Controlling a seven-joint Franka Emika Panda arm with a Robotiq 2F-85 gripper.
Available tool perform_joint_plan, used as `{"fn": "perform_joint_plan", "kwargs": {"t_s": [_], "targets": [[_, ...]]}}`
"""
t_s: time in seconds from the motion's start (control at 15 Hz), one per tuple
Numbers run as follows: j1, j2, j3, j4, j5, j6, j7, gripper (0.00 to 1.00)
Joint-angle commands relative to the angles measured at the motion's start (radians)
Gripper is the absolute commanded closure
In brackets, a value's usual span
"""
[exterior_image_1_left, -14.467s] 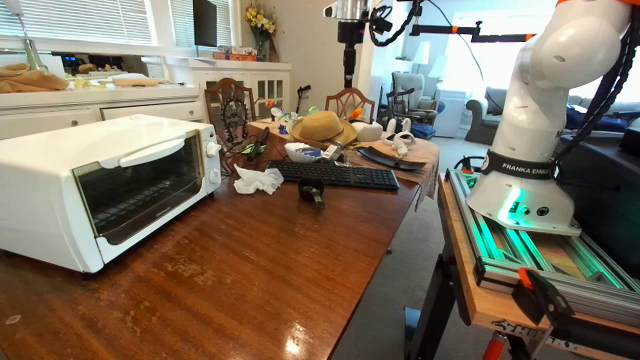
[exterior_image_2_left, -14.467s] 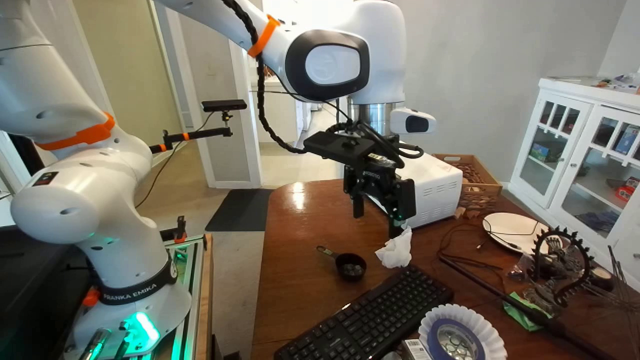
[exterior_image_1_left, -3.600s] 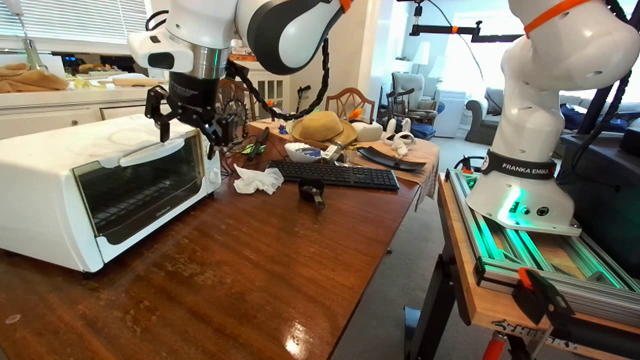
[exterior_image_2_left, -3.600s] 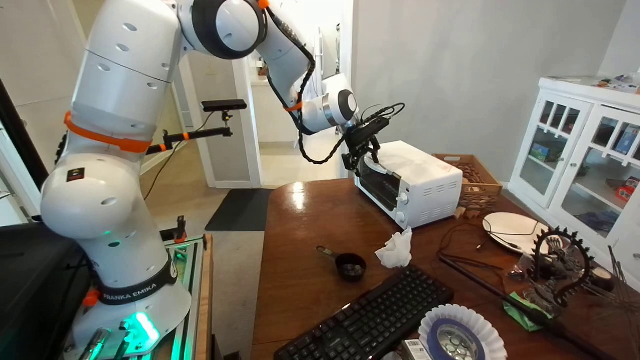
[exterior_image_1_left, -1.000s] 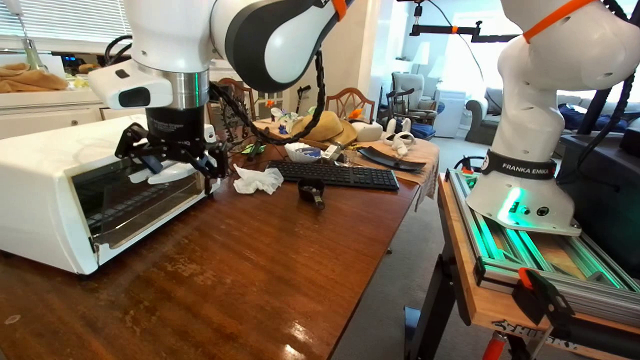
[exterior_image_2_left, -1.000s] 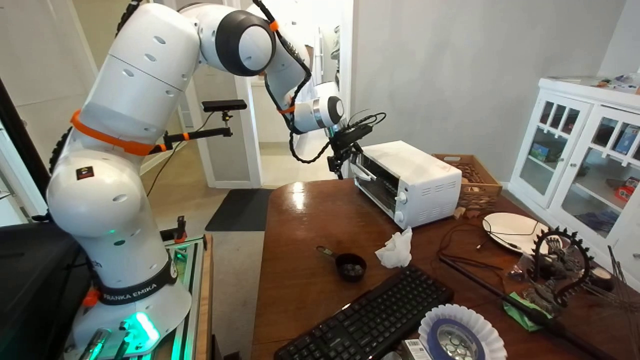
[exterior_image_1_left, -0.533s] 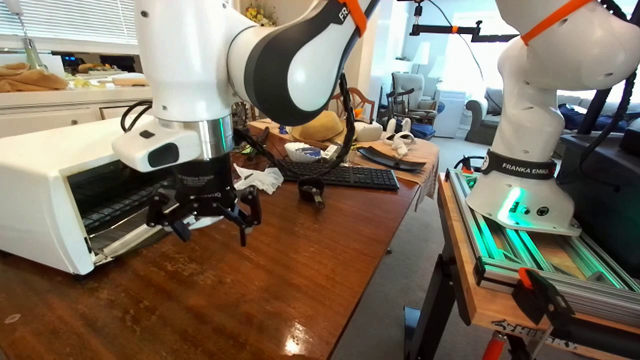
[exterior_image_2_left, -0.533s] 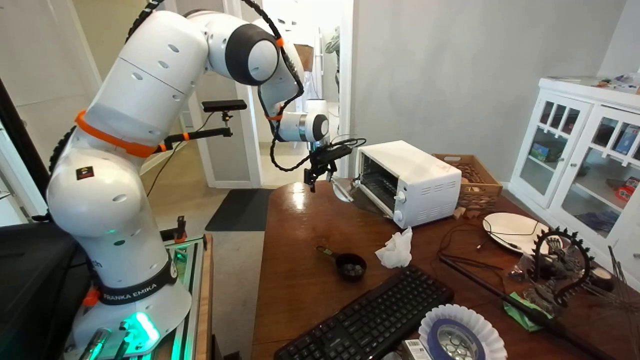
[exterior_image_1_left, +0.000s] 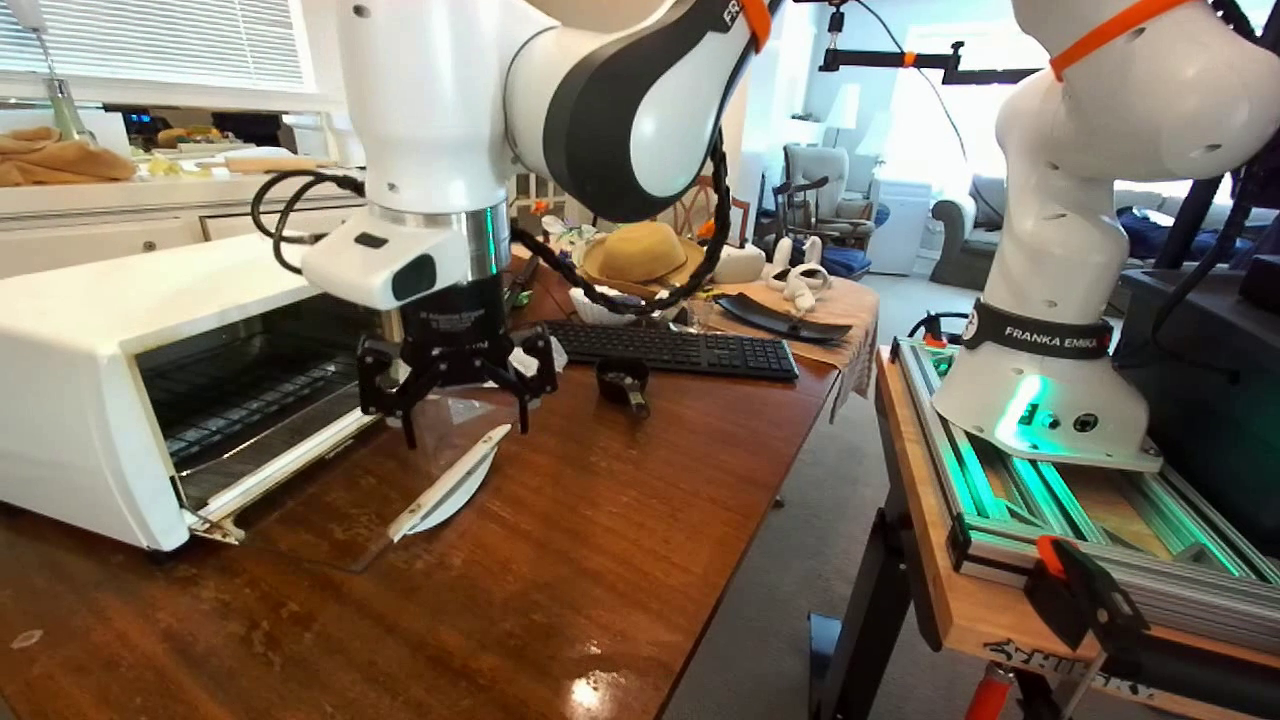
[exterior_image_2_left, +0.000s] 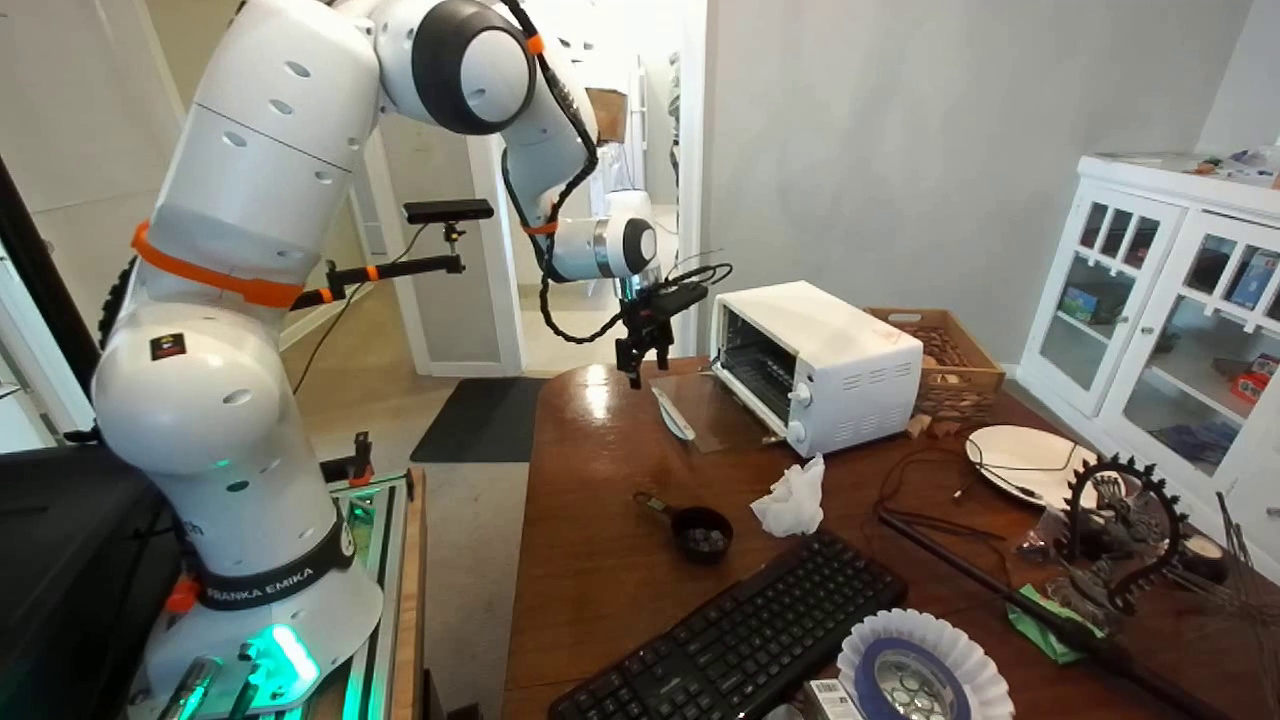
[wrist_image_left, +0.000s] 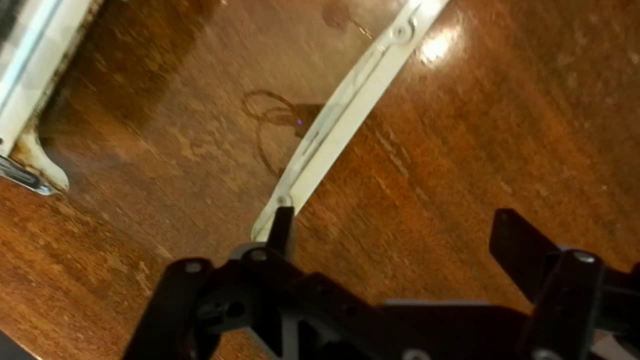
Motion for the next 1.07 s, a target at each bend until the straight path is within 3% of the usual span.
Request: {"fn": "perform_joint_plan", "kwargs": {"t_s": [0.0,0.4,1.0], "targets": [[-0.015,-0.096,-0.053,-0.034,-0.046,-0.018,-0.068,0.00],[-0.033,-0.088,-0.104,0.035,-0.056,-0.080,-0.076,0.00],[0.020,-0.011,-0.096,0.078,-0.182,-0.392,-0.198,0.00]]}}
